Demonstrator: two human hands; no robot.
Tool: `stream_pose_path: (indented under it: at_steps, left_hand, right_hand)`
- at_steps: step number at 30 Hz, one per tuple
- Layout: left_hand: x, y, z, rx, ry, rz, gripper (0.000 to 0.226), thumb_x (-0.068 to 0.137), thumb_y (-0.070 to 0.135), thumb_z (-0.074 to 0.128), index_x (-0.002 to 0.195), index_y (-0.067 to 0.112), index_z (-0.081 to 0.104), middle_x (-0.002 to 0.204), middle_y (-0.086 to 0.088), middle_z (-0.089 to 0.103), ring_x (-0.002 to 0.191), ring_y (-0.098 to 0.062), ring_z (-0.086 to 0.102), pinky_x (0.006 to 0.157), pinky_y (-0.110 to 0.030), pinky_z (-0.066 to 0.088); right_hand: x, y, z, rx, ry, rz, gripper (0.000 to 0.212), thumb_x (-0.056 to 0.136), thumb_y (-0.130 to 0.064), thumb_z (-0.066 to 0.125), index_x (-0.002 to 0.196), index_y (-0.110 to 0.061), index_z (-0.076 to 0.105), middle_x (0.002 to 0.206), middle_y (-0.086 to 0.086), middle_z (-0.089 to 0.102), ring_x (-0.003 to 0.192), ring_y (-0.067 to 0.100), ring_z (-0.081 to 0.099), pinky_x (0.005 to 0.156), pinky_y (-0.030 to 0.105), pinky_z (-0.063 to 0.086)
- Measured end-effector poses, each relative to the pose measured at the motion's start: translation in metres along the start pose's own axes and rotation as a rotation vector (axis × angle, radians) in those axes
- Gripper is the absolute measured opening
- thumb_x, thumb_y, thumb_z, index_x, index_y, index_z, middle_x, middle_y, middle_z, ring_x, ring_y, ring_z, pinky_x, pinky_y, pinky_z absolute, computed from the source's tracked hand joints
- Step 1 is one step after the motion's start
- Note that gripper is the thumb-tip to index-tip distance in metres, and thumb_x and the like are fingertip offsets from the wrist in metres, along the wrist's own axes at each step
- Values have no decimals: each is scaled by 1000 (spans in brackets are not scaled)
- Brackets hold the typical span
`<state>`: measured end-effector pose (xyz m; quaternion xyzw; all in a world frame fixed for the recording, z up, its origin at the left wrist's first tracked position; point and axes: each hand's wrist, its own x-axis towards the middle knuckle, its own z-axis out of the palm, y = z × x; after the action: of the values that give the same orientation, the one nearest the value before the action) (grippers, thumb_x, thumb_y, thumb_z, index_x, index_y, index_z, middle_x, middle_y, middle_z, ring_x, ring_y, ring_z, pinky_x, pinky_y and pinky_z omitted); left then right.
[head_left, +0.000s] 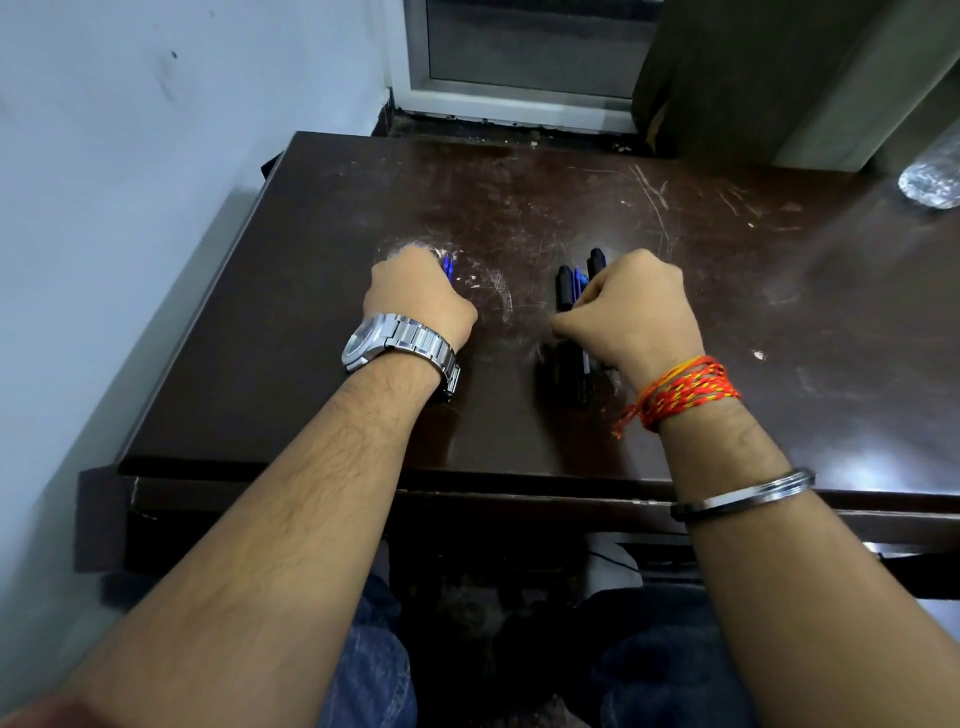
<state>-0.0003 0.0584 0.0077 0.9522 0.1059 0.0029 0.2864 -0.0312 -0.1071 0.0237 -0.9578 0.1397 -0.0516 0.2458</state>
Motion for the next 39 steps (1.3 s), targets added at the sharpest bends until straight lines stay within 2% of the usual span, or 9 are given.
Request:
stream_pose_path:
  at_steps: [3,5,11,15,18,22,32,35,39]
  left_hand:
    - [1,-1,-4,-21,6,-12,19,74,18,78,73,10,62,85,-10,66,68,-24,58,47,-25,39]
    - [1,-2,-5,-9,6,-19,30,74,17,79,65,12,52,81,-10,63,66,-26,58,42,-23,34]
    - [-1,1,-4,45,0,-25,38,75,20,81,63,14,45,81,-9,59,70,-26,58,57,-29,43]
    - [-1,1,-4,48,11,-18,36,75,19,79,62,14,46,70,-6,53,67,-26,57,54,-29,41]
    - [0,0,-5,37,-3,-15,36,75,18,77,61,14,44,77,-9,58,66,-26,57,52,-28,42]
    - [1,-3,-7,1,14,-36,31,75,15,70,61,12,43,66,-6,50,53,-19,48,42,-25,31]
    - [0,-3,-9,-10,-32,-59,26,75,7,66,63,12,44,66,-4,51,49,-16,50,39,-24,32]
    - [-1,-2,-10,-3,-50,-49,23,74,8,64,63,13,45,65,-4,52,49,-15,50,39,-23,31]
    - [-1,-4,-10,-23,-66,-40,16,72,11,61,62,13,49,64,-3,59,50,-13,54,38,-21,31]
  right_hand:
    - [0,0,-2,-51,-35,17,28,71,-25,73,91,-6,72,85,15,67,85,28,66,66,29,53]
    - [-2,-1,-1,-61,-59,14,28,72,-23,73,93,-5,71,90,16,67,88,29,66,67,29,51]
    - [-4,-3,0,-48,-87,19,25,76,-20,73,97,-8,71,105,19,67,98,31,66,82,38,58]
    - [-6,-5,1,-47,-102,10,22,77,-18,69,97,-8,71,106,19,66,96,32,66,84,40,59]
    - [-9,-10,2,-40,-115,-18,16,77,-15,68,91,-11,73,105,17,66,96,33,66,85,41,58]
    - [-12,-14,5,4,-121,-13,15,76,-17,71,90,-13,73,107,16,65,94,33,66,85,42,58]
    - [-16,-20,16,64,-84,-45,9,76,-17,71,85,-15,73,97,13,67,92,31,66,82,35,57]
    - [-16,-22,20,154,-37,-44,9,74,-22,74,78,-14,73,88,8,70,93,24,65,82,27,53]
    - [-17,-24,23,250,29,-57,10,71,-24,75,75,-15,74,76,2,70,87,19,67,81,23,52]
